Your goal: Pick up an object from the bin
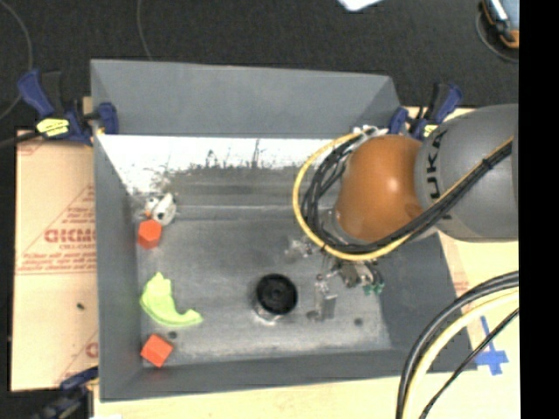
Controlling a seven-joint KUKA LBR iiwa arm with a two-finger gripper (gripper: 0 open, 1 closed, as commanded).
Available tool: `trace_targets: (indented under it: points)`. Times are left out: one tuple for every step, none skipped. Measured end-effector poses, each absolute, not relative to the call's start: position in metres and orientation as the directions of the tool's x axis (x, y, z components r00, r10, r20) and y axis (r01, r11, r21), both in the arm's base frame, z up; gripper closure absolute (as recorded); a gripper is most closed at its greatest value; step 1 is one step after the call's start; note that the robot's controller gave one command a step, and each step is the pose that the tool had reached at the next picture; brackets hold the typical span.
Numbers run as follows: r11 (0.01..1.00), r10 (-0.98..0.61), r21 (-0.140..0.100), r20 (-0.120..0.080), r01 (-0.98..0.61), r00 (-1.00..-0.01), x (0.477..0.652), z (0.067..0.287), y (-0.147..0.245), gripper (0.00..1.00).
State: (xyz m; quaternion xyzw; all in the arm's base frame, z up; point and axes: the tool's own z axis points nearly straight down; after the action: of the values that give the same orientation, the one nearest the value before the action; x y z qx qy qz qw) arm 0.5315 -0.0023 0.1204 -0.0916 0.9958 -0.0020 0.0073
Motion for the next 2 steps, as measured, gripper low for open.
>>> trace_targets:
  points:
    - [0.985,-0.172,-0.001,-0.003,-0.172,-0.985,0.508,0.071,0.013,0.00]
    - [0.993,-0.115,-0.003,-0.014,-0.115,-0.993,0.507,0.071,0.030,0.00]
